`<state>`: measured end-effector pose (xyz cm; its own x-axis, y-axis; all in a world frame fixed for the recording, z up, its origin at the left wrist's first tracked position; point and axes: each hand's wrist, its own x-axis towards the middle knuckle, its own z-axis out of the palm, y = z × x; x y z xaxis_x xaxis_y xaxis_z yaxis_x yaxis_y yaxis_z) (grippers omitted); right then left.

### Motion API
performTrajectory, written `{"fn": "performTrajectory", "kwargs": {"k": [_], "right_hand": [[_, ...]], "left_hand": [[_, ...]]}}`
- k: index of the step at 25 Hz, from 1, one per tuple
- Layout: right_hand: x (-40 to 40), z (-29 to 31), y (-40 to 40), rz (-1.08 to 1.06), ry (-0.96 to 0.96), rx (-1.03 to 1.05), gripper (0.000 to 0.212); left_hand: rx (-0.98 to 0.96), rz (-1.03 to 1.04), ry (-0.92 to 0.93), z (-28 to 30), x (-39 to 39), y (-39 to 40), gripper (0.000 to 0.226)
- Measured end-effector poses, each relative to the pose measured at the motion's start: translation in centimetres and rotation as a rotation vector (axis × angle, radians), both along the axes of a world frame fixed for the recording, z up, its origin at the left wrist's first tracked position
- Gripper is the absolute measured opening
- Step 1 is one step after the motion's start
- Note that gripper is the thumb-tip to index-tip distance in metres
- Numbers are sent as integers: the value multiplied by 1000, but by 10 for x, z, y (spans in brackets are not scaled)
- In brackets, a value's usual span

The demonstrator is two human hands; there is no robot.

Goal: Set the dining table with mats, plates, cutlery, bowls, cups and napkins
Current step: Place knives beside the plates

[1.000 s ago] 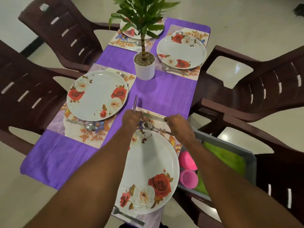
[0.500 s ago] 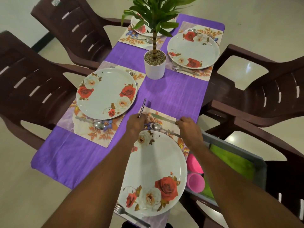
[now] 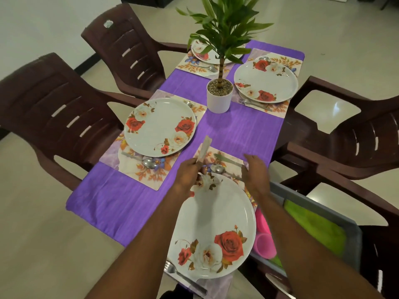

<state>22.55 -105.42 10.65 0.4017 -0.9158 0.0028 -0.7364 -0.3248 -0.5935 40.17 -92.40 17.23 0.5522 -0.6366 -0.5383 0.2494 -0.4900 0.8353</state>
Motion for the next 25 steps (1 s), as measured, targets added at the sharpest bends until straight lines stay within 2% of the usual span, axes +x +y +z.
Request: {"fn": "performTrajectory", "kwargs": {"k": [3,6,11,13,15,17,20,23,25], "right_hand": [[43,35,36,-172,-572,447,25],[76,75,83,-125,-822,764,21],[115,99,137,-71,-921,810,18],[138,98,160,-129,-937,790,15],[161,98,187,-230,-1031,794,9],[188,104,220,-279,-1139,824,6],[225,111,258,-322,-1240,881,11],[248,113,275,-340,-1354,937,9],[259,114,277,-337,-1386,946,21]], "left_hand": [[-13,15,83,16,-1,27,26],[-48,-34,33,26,6,52,22],[-115,-173,-234,39,43,105,23],[-141,-136,-168,36,69,132,22],[-125,-63,-76,30,102,163,21],[-102,-23,-67,23,142,200,22],[-154,48,46,26,199,240,25],[-194,63,201,38,236,253,18],[-183,44,234,43,255,249,15]]}}
